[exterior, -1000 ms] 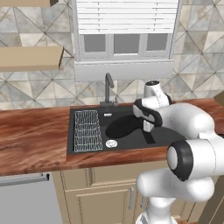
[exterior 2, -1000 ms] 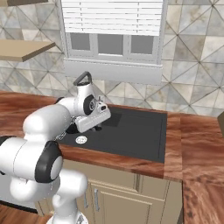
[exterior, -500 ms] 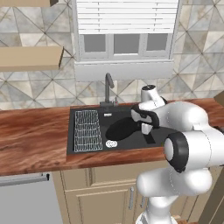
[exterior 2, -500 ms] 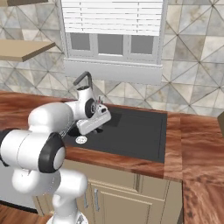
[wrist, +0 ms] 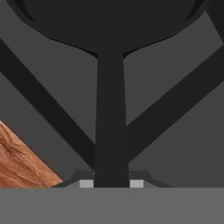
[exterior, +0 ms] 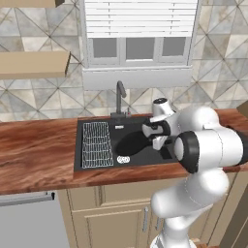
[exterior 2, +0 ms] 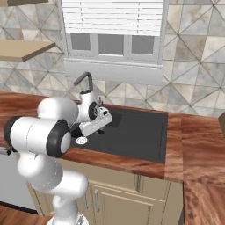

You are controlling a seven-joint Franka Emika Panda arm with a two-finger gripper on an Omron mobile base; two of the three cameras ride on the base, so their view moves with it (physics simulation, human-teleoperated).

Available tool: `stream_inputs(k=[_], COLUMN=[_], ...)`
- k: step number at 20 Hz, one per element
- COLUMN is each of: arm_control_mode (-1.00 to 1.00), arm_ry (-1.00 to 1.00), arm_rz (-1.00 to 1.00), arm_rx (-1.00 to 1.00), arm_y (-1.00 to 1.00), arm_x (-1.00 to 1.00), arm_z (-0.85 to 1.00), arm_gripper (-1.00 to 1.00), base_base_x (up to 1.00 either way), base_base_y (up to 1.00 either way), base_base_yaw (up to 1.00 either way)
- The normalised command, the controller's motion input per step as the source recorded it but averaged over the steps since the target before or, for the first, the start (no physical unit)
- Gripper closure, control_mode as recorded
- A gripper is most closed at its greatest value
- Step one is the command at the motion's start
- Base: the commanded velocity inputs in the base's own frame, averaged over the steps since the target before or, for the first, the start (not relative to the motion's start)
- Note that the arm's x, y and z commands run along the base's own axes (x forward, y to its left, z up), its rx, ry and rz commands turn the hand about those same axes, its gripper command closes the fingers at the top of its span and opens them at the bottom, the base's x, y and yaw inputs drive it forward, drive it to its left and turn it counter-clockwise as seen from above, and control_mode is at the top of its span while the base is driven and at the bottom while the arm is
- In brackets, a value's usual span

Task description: Move the pot and pan from the stove into the sink.

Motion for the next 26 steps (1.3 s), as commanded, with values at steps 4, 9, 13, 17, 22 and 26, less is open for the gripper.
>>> stream_inputs(k=[4,9,13,17,22,26], arm_control_mode=[-1.0,-1.0,-1.0,-1.0,-1.0,-1.0], arm_ry=[0.0,0.0,-0.01,-0.03,-0.04,-0.04], arm_rz=[0.0,0.0,0.02,0.01,0.0,0.0], arm_rx=[0.01,0.04,0.11,0.09,0.01,0.0], arm_y=[0.29,0.13,0.0,0.0,0.0,0.0], arm_x=[0.37,0.22,0.04,0.03,0.05,0.07], arm_z=[-0.26,-0.34,-0.54,-0.35,-0.18,-0.08], arm_gripper=[1.0,1.0,1.0,1.0,1.0,-1.0], base_base_x=[0.0,0.0,0.0,0.0,0.0,0.0], base_base_y=[0.0,0.0,0.0,0.0,0.0,0.0], base_base_yaw=[0.0,0.0,0.0,0.0,0.0,0.0])
